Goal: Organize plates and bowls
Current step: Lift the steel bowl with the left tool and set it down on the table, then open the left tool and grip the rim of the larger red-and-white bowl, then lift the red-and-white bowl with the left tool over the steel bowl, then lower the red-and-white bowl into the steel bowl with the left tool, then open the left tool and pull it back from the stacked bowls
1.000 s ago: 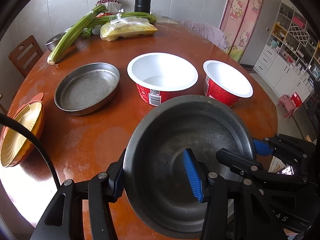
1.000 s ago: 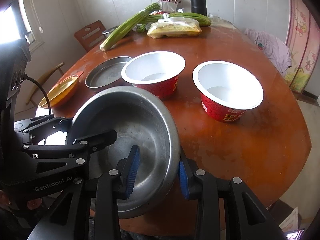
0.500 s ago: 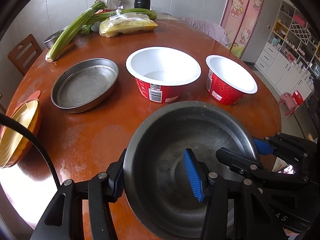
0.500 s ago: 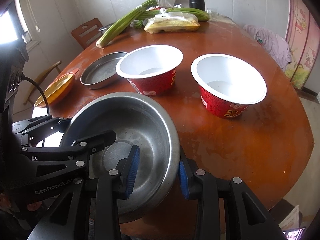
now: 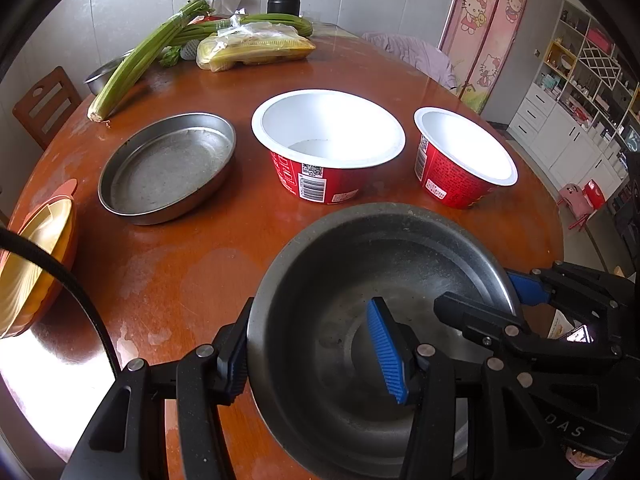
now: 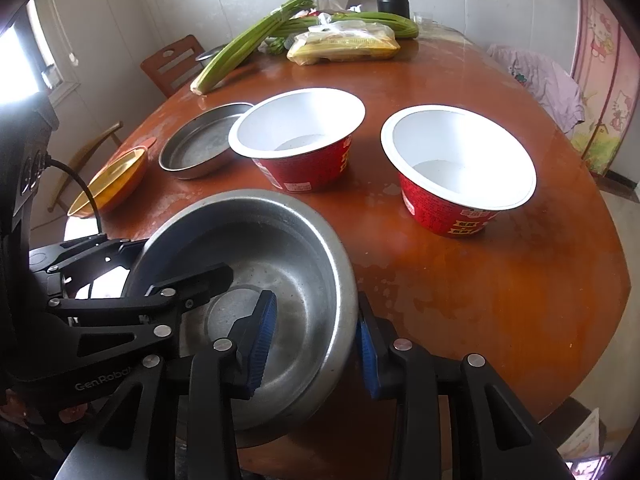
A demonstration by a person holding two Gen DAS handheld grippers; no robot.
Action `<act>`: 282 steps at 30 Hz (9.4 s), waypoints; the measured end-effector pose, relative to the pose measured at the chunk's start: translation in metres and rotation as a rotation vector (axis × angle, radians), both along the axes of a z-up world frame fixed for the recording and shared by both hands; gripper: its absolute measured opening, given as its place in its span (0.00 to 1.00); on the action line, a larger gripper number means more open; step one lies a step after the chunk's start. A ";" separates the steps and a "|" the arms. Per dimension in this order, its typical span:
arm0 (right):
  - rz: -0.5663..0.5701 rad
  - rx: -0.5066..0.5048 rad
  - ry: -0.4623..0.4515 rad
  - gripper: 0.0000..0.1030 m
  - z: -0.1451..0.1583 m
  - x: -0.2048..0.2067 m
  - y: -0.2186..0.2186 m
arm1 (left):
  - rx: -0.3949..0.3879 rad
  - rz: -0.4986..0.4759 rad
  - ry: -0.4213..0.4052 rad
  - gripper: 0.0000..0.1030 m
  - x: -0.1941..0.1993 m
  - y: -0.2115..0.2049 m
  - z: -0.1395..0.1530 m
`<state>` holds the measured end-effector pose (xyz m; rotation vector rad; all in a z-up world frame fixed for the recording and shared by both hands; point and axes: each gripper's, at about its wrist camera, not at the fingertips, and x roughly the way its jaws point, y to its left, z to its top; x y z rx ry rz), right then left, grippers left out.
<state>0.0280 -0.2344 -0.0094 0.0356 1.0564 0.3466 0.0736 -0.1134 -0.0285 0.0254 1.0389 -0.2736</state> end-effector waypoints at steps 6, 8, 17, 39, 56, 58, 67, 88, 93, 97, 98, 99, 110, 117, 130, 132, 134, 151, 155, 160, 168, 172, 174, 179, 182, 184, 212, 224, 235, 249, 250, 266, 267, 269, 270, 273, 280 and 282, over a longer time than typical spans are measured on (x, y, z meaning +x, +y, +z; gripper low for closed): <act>-0.016 0.005 -0.008 0.38 0.003 0.002 -0.003 | -0.011 0.011 -0.016 0.53 -0.002 0.005 0.005; -0.018 0.013 -0.011 0.39 0.005 0.001 -0.005 | -0.016 0.019 -0.027 0.53 -0.003 0.009 0.009; -0.049 0.038 -0.023 0.39 0.015 0.001 -0.015 | -0.037 0.047 -0.057 0.54 -0.006 0.022 0.021; -0.030 0.090 -0.070 0.39 0.045 0.018 0.004 | -0.043 0.110 -0.165 0.55 0.011 0.056 0.065; -0.078 0.117 0.009 0.39 0.027 0.077 0.011 | -0.009 0.050 -0.103 0.55 0.094 0.032 0.055; -0.088 0.110 0.018 0.39 0.024 0.083 0.010 | -0.005 0.045 -0.091 0.55 0.100 0.029 0.051; -0.086 0.076 0.021 0.39 0.020 0.103 0.013 | 0.000 0.027 -0.051 0.55 0.121 0.020 0.039; -0.034 -0.010 0.005 0.39 0.006 0.123 0.030 | -0.023 -0.009 0.015 0.30 0.139 0.009 0.018; -0.031 -0.023 -0.008 0.39 0.006 0.123 0.033 | -0.018 -0.007 0.012 0.30 0.137 0.009 0.018; -0.028 -0.019 -0.017 0.39 0.008 0.121 0.034 | -0.017 -0.004 0.004 0.29 0.134 0.010 0.021; -0.026 -0.017 -0.022 0.39 0.009 0.120 0.034 | -0.019 -0.005 0.001 0.29 0.133 0.011 0.022; -0.026 -0.015 -0.027 0.39 0.010 0.119 0.034 | -0.021 -0.005 -0.001 0.29 0.132 0.011 0.023; -0.025 -0.006 -0.055 0.39 0.022 0.109 0.035 | -0.027 -0.007 -0.040 0.29 0.119 0.013 0.039; -0.024 -0.001 -0.077 0.39 0.030 0.099 0.036 | -0.028 -0.007 -0.065 0.29 0.110 0.011 0.048; -0.021 -0.006 -0.126 0.39 0.047 0.075 0.036 | -0.026 -0.009 -0.107 0.29 0.085 0.010 0.065; -0.021 -0.003 -0.132 0.39 0.050 0.070 0.035 | -0.024 -0.011 -0.115 0.29 0.081 0.009 0.068; -0.021 -0.004 -0.143 0.39 0.054 0.064 0.034 | -0.023 -0.013 -0.122 0.29 0.076 0.008 0.071; -0.011 -0.003 -0.162 0.39 0.061 0.022 0.025 | -0.015 -0.028 -0.151 0.29 0.038 0.001 0.077; -0.008 -0.001 -0.158 0.39 0.060 0.016 0.023 | -0.017 -0.029 -0.147 0.29 0.031 0.001 0.074; 0.003 -0.003 -0.141 0.39 0.055 0.008 0.023 | -0.028 -0.029 -0.134 0.29 0.023 0.001 0.068; 0.025 -0.016 -0.120 0.39 0.049 -0.004 0.025 | -0.030 -0.037 -0.119 0.29 0.009 0.001 0.059; 0.043 -0.020 -0.112 0.39 0.048 -0.010 0.026 | -0.037 -0.037 -0.107 0.29 0.003 0.004 0.056; 0.053 -0.017 -0.106 0.39 0.048 -0.014 0.026 | -0.031 -0.039 -0.107 0.29 0.000 0.004 0.055; 0.061 -0.028 -0.094 0.39 0.045 -0.020 0.026 | -0.032 -0.052 -0.101 0.29 -0.007 0.003 0.051; 0.063 -0.033 -0.086 0.39 0.043 -0.022 0.026 | -0.027 -0.054 -0.096 0.29 -0.010 0.001 0.049; 0.069 -0.037 -0.083 0.39 0.042 -0.025 0.026 | -0.029 -0.056 -0.089 0.29 -0.012 0.002 0.048; 0.100 -0.036 -0.036 0.39 0.026 -0.035 0.026 | -0.021 -0.061 -0.008 0.30 -0.016 0.002 0.023; 0.074 -0.048 -0.066 0.39 0.029 -0.037 0.019 | -0.037 -0.050 -0.005 0.30 -0.014 0.004 0.022; 0.061 -0.034 -0.074 0.39 0.031 -0.033 0.013 | -0.041 -0.041 -0.025 0.30 -0.017 0.006 0.027; 0.031 0.000 -0.092 0.39 0.039 -0.034 0.001 | -0.044 -0.029 -0.062 0.31 -0.020 0.011 0.042; 0.028 0.004 -0.095 0.39 0.040 -0.034 0.000 | -0.042 -0.030 -0.068 0.32 -0.020 0.010 0.044; -0.107 0.028 -0.160 0.39 0.064 -0.013 -0.042 | 0.007 -0.058 -0.162 0.52 0.005 -0.012 0.074; -0.114 0.027 -0.163 0.39 0.064 -0.011 -0.045 | 0.011 -0.063 -0.162 0.52 0.008 -0.015 0.075; -0.131 0.022 -0.167 0.39 0.066 -0.008 -0.051 | 0.015 -0.075 -0.162 0.52 0.012 -0.019 0.075; -0.137 0.021 -0.171 0.39 0.066 -0.006 -0.053 | 0.017 -0.080 -0.162 0.52 0.015 -0.022 0.075; -0.153 0.022 -0.168 0.39 0.066 0.000 -0.060 | 0.017 -0.102 -0.164 0.52 0.023 -0.031 0.077; -0.184 0.022 -0.167 0.40 0.066 0.018 -0.077 | 0.019 -0.133 -0.164 0.52 0.048 -0.048 0.081; -0.192 0.022 -0.167 0.40 0.066 0.024 -0.082 | 0.021 -0.138 -0.159 0.52 0.055 -0.054 0.081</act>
